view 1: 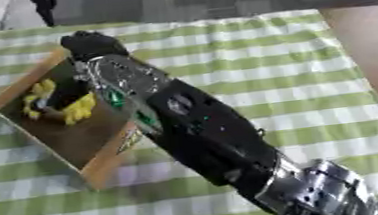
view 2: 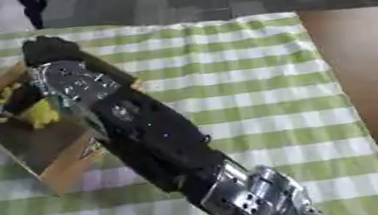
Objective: Pick up objects on the table and place them in the box.
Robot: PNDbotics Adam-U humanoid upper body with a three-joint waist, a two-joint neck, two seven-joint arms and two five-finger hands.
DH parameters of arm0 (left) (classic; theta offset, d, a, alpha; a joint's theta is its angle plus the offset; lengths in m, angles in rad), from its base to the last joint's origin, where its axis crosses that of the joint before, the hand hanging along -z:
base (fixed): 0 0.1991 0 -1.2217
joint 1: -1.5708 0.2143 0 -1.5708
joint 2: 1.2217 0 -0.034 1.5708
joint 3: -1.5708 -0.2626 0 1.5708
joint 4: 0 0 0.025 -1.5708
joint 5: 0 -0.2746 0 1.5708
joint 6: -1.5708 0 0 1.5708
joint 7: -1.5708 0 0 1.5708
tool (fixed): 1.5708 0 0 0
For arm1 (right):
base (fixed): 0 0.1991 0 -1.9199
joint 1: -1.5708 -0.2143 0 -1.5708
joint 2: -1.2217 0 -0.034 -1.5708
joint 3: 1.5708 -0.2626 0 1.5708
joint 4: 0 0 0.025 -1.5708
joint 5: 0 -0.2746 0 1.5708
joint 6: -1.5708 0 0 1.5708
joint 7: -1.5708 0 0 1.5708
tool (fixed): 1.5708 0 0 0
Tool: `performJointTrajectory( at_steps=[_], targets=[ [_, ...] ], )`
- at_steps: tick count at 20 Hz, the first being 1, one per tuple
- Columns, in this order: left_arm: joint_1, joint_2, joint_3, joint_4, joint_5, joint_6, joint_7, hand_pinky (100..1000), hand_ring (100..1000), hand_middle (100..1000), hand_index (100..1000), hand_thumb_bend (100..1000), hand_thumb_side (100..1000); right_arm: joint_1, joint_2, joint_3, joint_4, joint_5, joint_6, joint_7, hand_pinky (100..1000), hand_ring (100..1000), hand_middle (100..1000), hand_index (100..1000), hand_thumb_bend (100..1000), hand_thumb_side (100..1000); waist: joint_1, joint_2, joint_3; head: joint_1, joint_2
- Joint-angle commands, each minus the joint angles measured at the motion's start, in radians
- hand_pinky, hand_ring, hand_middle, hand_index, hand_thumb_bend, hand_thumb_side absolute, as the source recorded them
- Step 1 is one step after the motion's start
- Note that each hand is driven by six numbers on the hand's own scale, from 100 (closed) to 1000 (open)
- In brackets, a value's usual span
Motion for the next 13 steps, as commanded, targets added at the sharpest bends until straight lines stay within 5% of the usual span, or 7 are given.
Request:
performJointTrajectory(
  at_steps=[1,3,7,10,13],
  targets=[
    [-0.001,0.024,0.003,-0.019,0.002,-0.002,0.006,732,649,602,722,100,898,-0.029,-0.04,-0.004,-0.095,-0.041,0.01,-0.01,867,927,805,952,530,794,0.011,-0.024,-0.003,0.008,0.005],
    [0.002,0.024,0.004,-0.019,0.001,-0.003,0.008,732,649,602,722,100,898,-0.029,-0.066,-0.003,-0.141,-0.064,0.001,-0.027,865,921,793,946,388,827,0.015,-0.027,-0.01,0.014,0.008],
    [0.007,0.026,0.005,-0.019,0.0,-0.005,0.011,732,649,603,722,100,897,-0.013,-0.118,-0.003,-0.232,-0.116,-0.033,-0.074,866,914,777,928,281,883,0.022,-0.033,-0.022,0.023,0.013],
    [0.013,0.026,0.007,-0.019,-0.001,-0.008,0.014,732,648,603,722,100,896,0.012,-0.162,-0.019,-0.306,-0.16,-0.062,-0.118,860,906,767,912,122,915,0.029,-0.037,-0.032,0.033,0.017],
    [0.018,0.028,0.009,-0.019,-0.002,-0.01,0.018,732,648,603,723,100,896,0.048,-0.207,-0.029,-0.381,-0.206,-0.083,-0.163,856,901,761,901,100,925,0.034,-0.042,-0.042,0.042,0.021]
  ],
)
